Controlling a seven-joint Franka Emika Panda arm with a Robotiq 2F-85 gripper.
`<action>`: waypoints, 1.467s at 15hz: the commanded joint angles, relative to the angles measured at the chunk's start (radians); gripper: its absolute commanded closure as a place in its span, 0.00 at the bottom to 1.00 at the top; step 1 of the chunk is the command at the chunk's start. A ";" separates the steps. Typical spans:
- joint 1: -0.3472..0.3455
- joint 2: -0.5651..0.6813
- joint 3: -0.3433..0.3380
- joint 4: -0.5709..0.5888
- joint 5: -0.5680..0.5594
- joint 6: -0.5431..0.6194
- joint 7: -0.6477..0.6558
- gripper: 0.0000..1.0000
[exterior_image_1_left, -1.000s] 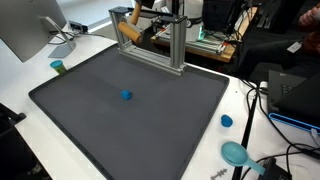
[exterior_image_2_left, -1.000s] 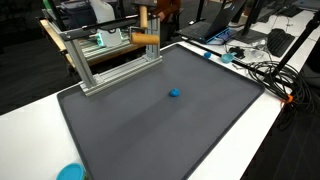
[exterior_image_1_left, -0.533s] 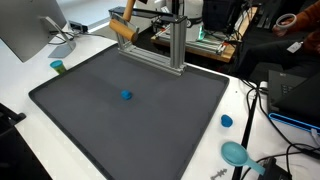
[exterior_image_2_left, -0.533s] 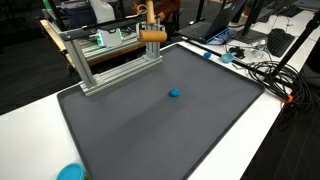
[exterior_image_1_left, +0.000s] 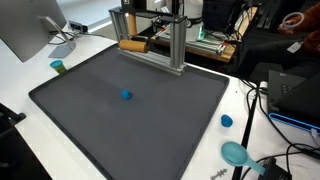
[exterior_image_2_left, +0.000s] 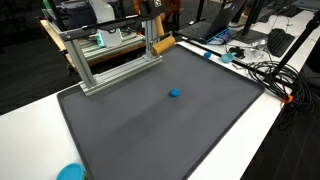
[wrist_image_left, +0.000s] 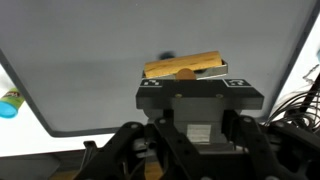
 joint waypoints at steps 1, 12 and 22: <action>-0.005 0.020 0.007 0.025 0.025 -0.031 -0.017 0.53; -0.050 0.275 0.060 0.300 -0.093 -0.130 0.186 0.78; -0.033 0.669 0.042 0.764 -0.077 -0.342 0.229 0.78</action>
